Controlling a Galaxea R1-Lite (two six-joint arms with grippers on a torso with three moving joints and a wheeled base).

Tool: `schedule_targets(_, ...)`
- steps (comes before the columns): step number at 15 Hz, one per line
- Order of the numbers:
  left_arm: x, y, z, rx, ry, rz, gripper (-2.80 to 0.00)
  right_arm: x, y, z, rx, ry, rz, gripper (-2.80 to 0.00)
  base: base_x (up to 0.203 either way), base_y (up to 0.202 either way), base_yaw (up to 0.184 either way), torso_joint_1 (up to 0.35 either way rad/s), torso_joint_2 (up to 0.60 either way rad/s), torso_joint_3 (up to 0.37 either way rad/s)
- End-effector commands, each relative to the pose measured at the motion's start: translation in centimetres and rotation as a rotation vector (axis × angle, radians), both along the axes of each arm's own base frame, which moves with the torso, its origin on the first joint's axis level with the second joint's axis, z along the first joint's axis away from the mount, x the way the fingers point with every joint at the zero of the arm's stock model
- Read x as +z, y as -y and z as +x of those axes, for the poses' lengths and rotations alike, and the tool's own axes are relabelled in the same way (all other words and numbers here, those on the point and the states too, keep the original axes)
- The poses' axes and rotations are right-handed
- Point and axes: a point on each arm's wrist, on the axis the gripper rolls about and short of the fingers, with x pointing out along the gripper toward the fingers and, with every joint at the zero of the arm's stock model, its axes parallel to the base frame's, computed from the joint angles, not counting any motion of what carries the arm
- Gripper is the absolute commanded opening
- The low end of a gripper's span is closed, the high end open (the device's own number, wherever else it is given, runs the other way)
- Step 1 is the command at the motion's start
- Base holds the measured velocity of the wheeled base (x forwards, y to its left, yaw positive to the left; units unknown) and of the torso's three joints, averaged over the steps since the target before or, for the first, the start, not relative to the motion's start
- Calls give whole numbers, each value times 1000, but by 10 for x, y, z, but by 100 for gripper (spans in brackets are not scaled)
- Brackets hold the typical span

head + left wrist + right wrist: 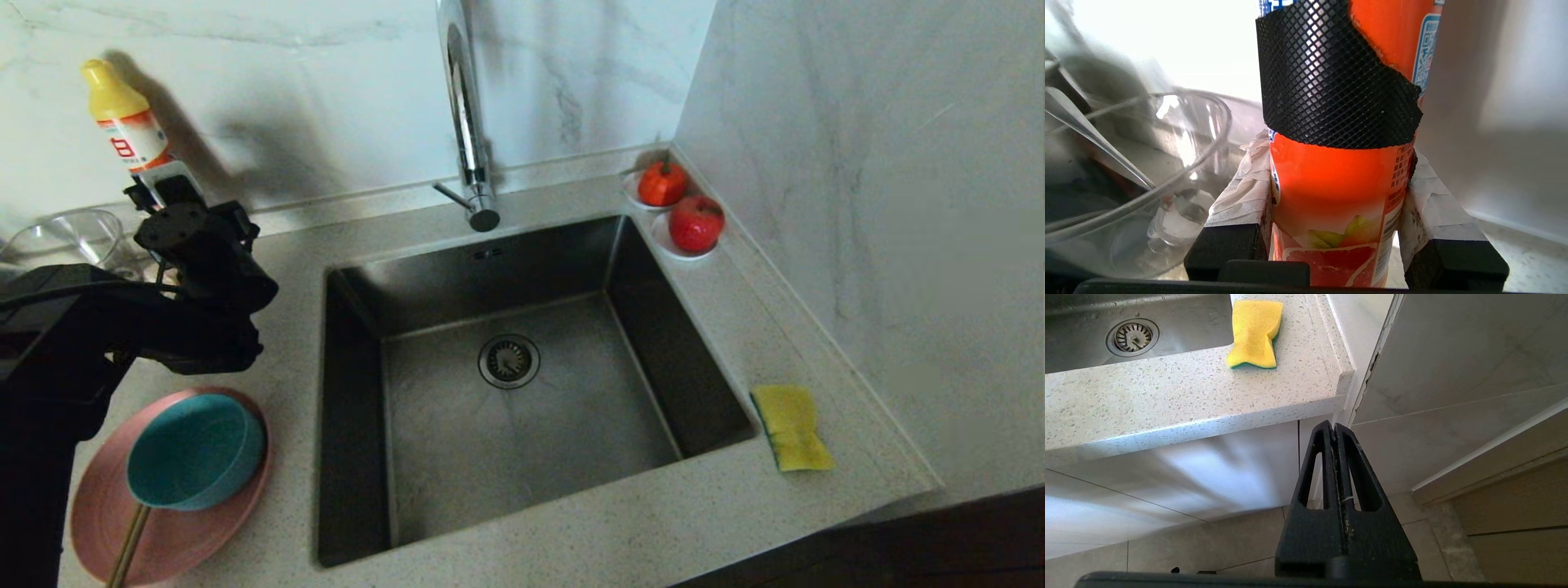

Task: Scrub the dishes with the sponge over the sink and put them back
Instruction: Place the dish soap on the table

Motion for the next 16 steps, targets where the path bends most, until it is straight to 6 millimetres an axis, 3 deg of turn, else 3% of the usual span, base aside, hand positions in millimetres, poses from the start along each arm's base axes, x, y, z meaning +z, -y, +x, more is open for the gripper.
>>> schedule_targets(1, -12, 0, 2, 24, 21, 30, -280, 0, 0, 0, 0, -1, 1, -280, 0, 0, 0, 0, 0, 0)
schedule_targets(16, -30, 0, -3, 35, -35, 34, -280, 0, 0, 0, 0, -1, 1, -280, 0, 0, 0, 0, 0, 0)
